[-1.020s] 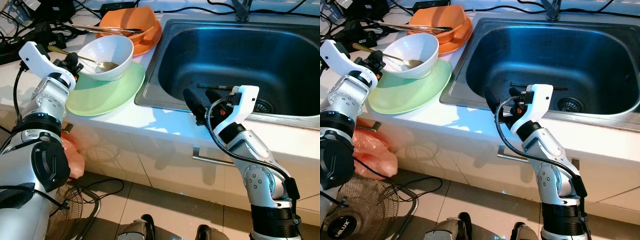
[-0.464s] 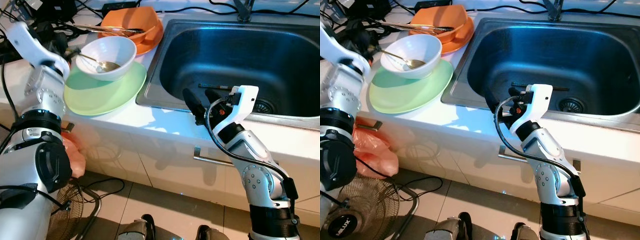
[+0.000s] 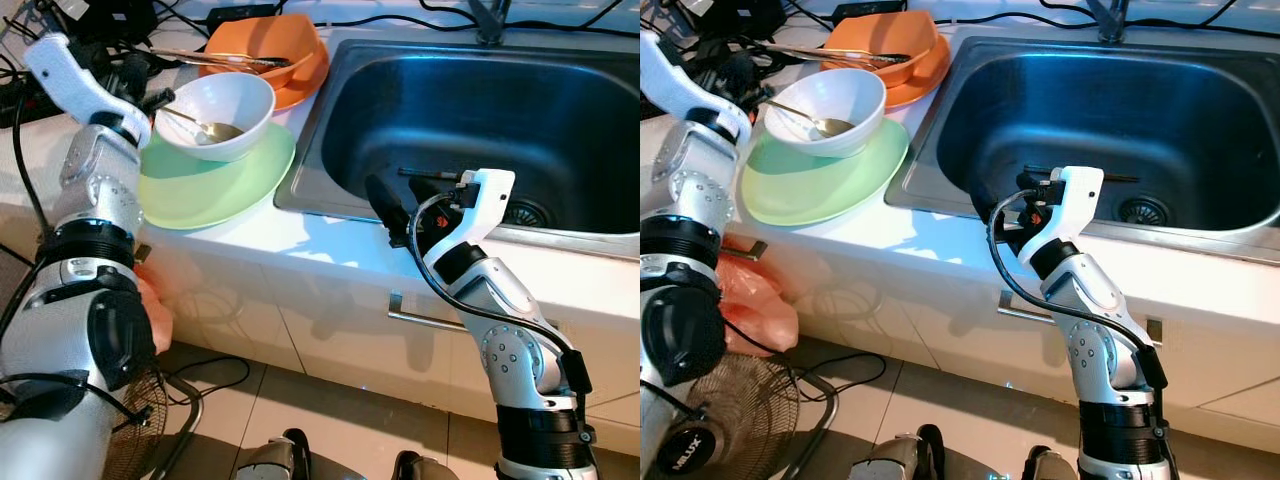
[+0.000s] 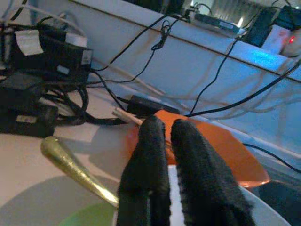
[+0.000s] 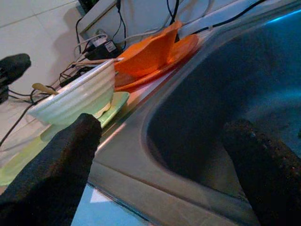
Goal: Kitchen organization
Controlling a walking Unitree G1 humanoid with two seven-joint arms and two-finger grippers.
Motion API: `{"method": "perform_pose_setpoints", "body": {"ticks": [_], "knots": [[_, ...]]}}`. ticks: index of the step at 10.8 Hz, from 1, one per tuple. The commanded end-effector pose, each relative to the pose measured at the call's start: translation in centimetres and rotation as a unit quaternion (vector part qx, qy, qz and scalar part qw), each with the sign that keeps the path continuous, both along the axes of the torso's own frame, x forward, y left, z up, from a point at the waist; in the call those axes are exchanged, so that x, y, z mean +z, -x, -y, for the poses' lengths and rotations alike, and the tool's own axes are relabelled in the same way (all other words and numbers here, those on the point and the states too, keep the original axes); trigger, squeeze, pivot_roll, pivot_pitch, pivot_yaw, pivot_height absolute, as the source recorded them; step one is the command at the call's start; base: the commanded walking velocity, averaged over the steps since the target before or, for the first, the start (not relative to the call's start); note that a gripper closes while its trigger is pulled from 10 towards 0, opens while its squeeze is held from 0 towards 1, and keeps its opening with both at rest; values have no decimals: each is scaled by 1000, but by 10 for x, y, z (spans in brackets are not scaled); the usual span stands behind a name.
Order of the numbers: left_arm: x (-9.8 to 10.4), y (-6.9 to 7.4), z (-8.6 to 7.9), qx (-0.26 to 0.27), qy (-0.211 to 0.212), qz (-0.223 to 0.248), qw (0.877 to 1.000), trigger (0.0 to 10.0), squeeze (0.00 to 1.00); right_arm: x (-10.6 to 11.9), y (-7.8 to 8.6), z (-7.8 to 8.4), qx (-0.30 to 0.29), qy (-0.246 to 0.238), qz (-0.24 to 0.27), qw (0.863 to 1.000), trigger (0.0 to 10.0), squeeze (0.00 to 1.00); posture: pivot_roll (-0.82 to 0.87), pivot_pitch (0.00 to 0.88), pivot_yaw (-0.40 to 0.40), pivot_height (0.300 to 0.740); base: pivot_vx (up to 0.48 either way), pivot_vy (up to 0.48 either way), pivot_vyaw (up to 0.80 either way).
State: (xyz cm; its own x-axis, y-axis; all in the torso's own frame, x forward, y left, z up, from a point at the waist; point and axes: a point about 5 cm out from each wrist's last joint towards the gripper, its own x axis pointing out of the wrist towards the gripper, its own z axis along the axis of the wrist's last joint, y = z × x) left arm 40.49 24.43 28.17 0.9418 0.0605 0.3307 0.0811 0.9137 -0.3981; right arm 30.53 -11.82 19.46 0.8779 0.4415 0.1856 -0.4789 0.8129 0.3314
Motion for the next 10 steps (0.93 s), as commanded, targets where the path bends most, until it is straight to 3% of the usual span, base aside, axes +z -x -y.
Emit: {"method": "perform_pose_setpoints", "body": {"ticks": [1, 3, 7, 9, 10], "knots": [[6, 5, -1, 14, -46, 29, 998, 10000, 1000, 1, -1, -2, 4, -2, 3, 1000, 10000, 122, 14, 158, 146, 740, 0, 0, 0], [16, 25, 26, 40, -172, 115, 978, 10000, 1000, 7, -4, -1, 0, -3, 18, 1000, 10000, 110, 19, 145, 138, 740, 0, 0, 0], [0, 46, 56, 43, -227, 131, 964, 10000, 1000, 12, -9, 0, -12, 4, 33, 999, 10000, 98, 26, 129, 128, 740, 0, 0, 0], [-13, 59, 71, 53, -240, 119, 962, 10000, 1000, 13, -13, 3, -22, 1, 31, 999, 10000, 31, 26, 115, 121, 740, 0, 0, 0], [-11, 62, 72, 62, -243, 117, 961, 10000, 1000, 13, -14, 3, -24, 2, 32, 999, 10000, 16, 25, 109, 118, 740, 0, 0, -800]]}}
